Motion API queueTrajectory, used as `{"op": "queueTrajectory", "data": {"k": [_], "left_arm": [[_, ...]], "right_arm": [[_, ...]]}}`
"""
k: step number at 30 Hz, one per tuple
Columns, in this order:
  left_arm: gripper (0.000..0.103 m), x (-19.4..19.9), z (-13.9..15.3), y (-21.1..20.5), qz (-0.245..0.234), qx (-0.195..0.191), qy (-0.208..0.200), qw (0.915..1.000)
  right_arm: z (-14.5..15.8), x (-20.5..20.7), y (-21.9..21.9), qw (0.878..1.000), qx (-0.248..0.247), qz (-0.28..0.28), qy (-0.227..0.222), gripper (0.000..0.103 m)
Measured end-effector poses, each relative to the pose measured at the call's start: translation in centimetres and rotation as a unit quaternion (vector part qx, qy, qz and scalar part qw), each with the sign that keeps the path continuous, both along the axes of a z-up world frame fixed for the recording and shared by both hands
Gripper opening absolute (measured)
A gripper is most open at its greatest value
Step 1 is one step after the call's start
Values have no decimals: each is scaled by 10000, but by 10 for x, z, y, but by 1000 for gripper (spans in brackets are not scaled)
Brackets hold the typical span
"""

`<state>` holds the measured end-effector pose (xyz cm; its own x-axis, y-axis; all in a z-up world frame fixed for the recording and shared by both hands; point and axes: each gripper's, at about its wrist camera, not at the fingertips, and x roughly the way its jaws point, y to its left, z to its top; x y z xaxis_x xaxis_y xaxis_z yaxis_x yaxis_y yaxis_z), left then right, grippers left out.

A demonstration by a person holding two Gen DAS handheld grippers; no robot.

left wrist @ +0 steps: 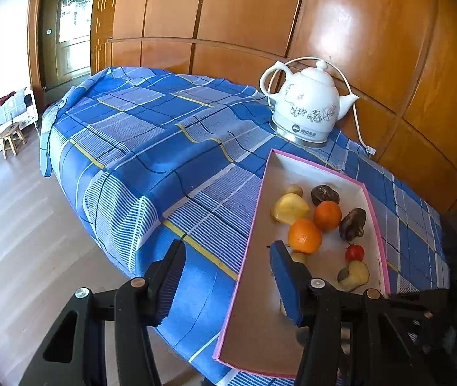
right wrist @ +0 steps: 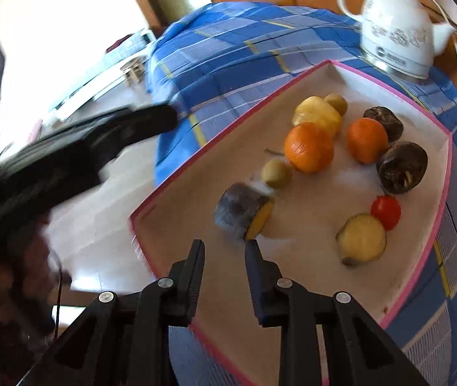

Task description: Organize fruits

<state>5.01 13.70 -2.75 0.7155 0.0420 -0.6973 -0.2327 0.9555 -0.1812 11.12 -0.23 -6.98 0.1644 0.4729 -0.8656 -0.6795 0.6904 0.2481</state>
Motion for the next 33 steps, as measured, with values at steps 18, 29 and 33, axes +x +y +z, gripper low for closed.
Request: {"op": "queueTrajectory", "data": {"k": [18, 29, 33], "left_arm": [[56, -5, 0, -12, -140, 84, 17, 9999], [59, -16, 8, -21, -139, 208, -204, 9995], [69, -26, 13, -30, -111, 281, -389, 9988]], "right_arm": [[9, 7, -9, 9962, 6, -749, -449, 26], [30, -9, -26, 9905, 202, -1161, -713, 28], [39, -21, -39, 9816, 192, -1611, -1007, 34]]}}
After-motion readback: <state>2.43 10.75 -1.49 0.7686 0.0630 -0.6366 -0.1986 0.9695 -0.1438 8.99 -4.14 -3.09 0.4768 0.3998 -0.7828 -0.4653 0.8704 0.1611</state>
